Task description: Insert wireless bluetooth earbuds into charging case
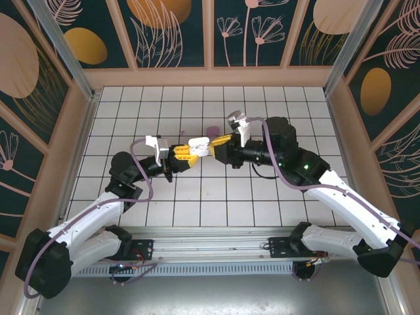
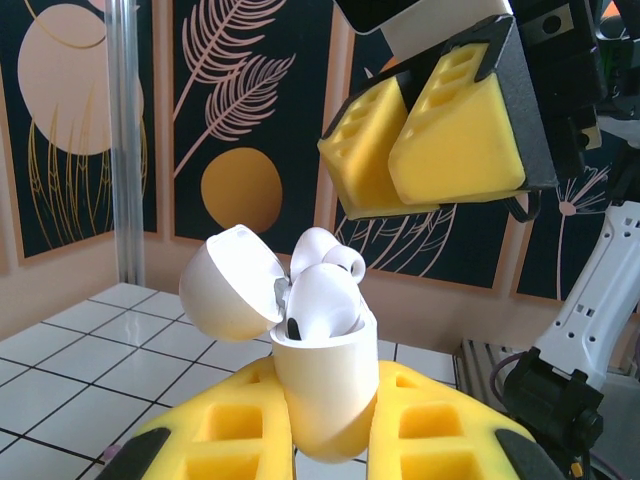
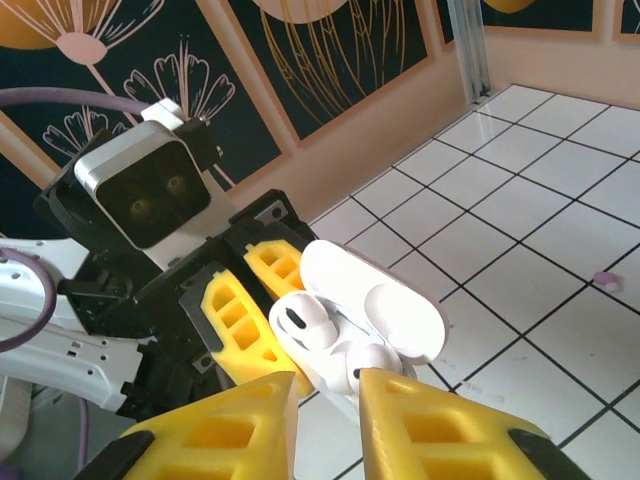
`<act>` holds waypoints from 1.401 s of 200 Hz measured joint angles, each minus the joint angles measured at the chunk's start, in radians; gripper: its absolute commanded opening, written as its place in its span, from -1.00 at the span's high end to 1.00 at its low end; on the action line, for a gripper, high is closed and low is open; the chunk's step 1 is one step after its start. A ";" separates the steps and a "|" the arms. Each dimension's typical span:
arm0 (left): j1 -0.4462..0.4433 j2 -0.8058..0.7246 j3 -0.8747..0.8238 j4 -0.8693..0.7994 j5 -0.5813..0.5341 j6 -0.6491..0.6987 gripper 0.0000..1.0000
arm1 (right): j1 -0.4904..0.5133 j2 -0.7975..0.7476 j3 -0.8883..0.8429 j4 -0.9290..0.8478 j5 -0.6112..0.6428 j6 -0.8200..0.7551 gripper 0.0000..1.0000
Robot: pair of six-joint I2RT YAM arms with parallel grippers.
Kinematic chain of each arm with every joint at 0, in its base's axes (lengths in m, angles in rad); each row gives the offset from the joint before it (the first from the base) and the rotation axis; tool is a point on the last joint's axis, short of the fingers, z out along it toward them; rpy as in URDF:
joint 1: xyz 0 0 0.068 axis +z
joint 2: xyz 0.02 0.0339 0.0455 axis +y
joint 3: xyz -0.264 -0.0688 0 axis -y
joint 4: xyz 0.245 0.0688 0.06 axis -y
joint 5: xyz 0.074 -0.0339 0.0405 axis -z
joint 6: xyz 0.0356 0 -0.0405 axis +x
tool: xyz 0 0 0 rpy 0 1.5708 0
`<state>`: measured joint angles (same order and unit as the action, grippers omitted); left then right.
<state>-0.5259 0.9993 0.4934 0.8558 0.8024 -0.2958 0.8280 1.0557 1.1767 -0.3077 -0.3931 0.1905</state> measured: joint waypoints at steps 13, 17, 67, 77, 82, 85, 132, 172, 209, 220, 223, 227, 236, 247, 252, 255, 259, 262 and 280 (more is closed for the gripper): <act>0.000 0.000 0.000 0.000 0.000 0.000 1.00 | -0.001 0.001 0.000 -0.007 -0.001 0.002 0.66; 0.000 0.000 0.000 0.000 0.000 0.000 1.00 | -0.001 0.002 0.000 -0.008 -0.003 0.003 0.67; 0.000 0.000 0.000 -0.004 0.000 0.003 1.00 | -0.001 0.036 0.000 -0.018 -0.026 0.003 0.78; 0.000 0.000 0.000 -0.007 0.000 0.004 1.00 | -0.001 0.042 0.000 -0.020 -0.027 0.003 0.78; 0.000 0.000 0.000 -0.008 0.000 0.004 1.00 | -0.001 0.044 0.000 -0.022 -0.027 0.002 0.78; 0.000 0.000 0.000 -0.008 0.000 0.005 1.00 | -0.001 0.045 0.000 -0.023 -0.027 0.002 0.78; 0.000 0.000 0.000 -0.015 0.000 0.007 1.00 | -0.001 0.051 0.001 -0.033 -0.027 0.002 0.79; 0.000 0.009 0.000 -0.015 0.000 0.007 1.00 | 0.000 0.058 0.001 -0.032 -0.031 0.003 0.78; 0.000 0.011 0.000 -0.015 -0.003 0.007 1.00 | 0.000 0.066 0.001 -0.018 -0.035 0.007 0.78; 0.000 0.011 0.000 -0.015 -0.003 0.007 1.00 | 0.000 0.068 0.001 -0.011 -0.035 0.011 0.78; 0.000 0.011 0.000 -0.015 -0.003 0.007 1.00 | 0.000 0.068 0.001 -0.010 -0.035 0.011 0.78; 0.000 0.011 0.000 -0.015 -0.003 0.007 1.00 | 0.000 0.068 0.001 -0.007 -0.035 0.012 0.77; 0.000 0.011 0.000 -0.015 -0.003 0.007 1.00 | 0.000 0.069 0.001 0.001 -0.035 0.019 0.77; 0.000 0.011 0.000 -0.015 -0.003 0.007 1.00 | 0.000 0.071 0.000 0.011 -0.034 0.027 0.77; 0.000 0.011 0.000 -0.015 -0.003 0.007 1.00 | 0.000 0.071 0.000 0.015 -0.034 0.027 0.77; 0.000 0.011 0.000 -0.015 -0.003 0.007 1.00 | 0.000 0.071 0.000 0.019 -0.035 0.029 0.77; 0.000 0.011 0.000 -0.015 -0.003 0.007 1.00 | 0.000 0.071 0.000 0.021 -0.034 0.029 0.77; 0.000 0.011 0.000 -0.015 -0.003 0.007 1.00 | 0.000 0.072 0.000 0.022 -0.034 0.030 0.77; 0.000 0.011 0.000 -0.015 -0.002 0.007 1.00 | 0.001 0.075 0.000 0.031 -0.035 0.030 0.77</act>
<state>-0.5259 1.0107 0.4938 0.8410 0.8001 -0.2886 0.8288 1.1305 1.1770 -0.2768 -0.4278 0.2207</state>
